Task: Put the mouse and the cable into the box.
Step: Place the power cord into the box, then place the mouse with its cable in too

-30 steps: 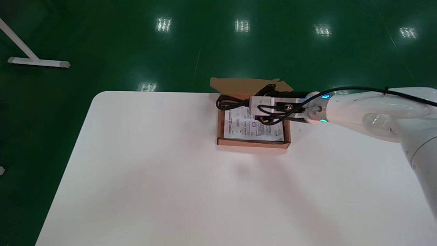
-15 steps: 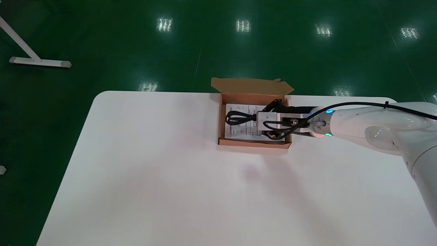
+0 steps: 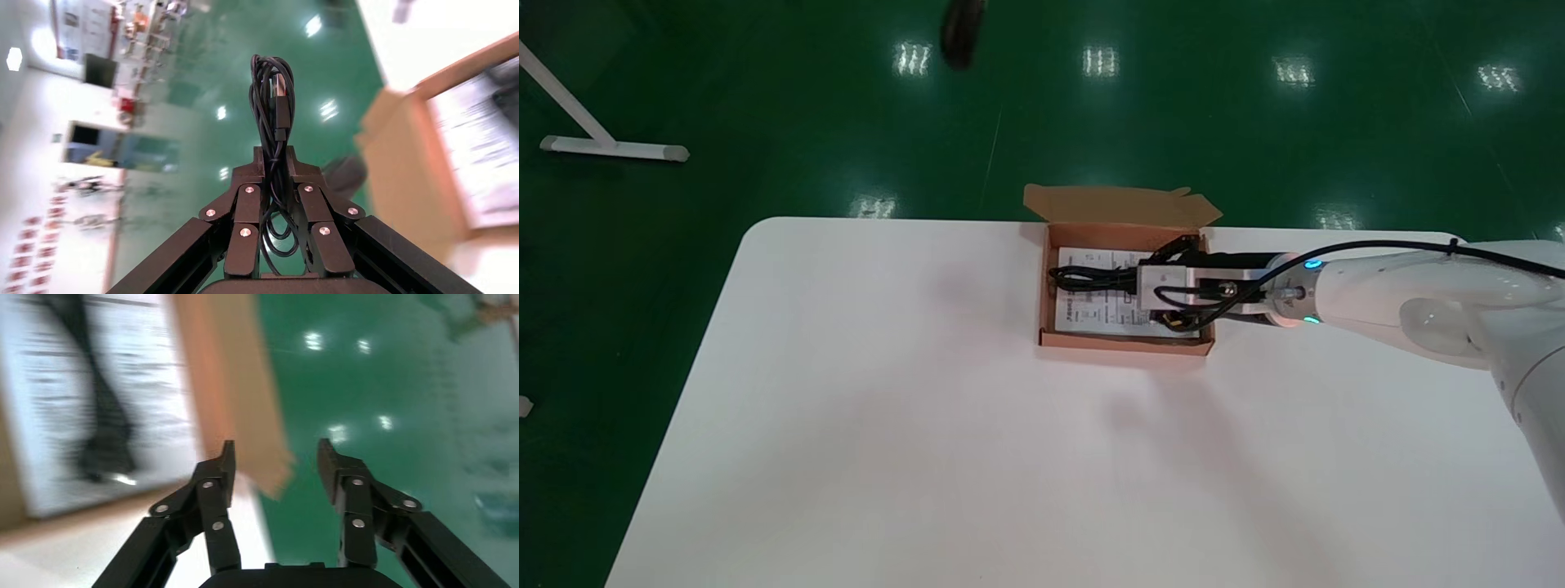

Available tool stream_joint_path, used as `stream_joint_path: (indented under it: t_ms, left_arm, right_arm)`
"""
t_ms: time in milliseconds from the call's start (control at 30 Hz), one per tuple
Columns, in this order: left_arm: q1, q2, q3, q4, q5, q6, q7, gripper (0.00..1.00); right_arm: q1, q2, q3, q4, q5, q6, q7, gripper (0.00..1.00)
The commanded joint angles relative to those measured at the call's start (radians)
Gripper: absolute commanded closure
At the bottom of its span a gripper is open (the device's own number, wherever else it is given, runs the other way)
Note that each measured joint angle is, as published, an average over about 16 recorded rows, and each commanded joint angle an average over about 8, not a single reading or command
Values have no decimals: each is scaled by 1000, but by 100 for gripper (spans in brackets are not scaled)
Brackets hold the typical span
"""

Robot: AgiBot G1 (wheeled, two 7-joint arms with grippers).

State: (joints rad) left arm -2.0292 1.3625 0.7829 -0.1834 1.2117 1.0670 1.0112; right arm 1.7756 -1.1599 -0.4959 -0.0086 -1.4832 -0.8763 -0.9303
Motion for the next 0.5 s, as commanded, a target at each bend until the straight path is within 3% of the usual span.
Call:
stream_joint_path:
  t_ms: [33, 500]
  left_arm:
    - [49, 3, 1, -17, -13, 0, -9, 100]
    - [231, 11, 105, -202, -108, -88, -82, 100]
  right_arm:
    - [28, 37, 11, -5, 16, 0, 23, 0]
    - [36, 136, 5, 7, 8, 5, -19, 0]
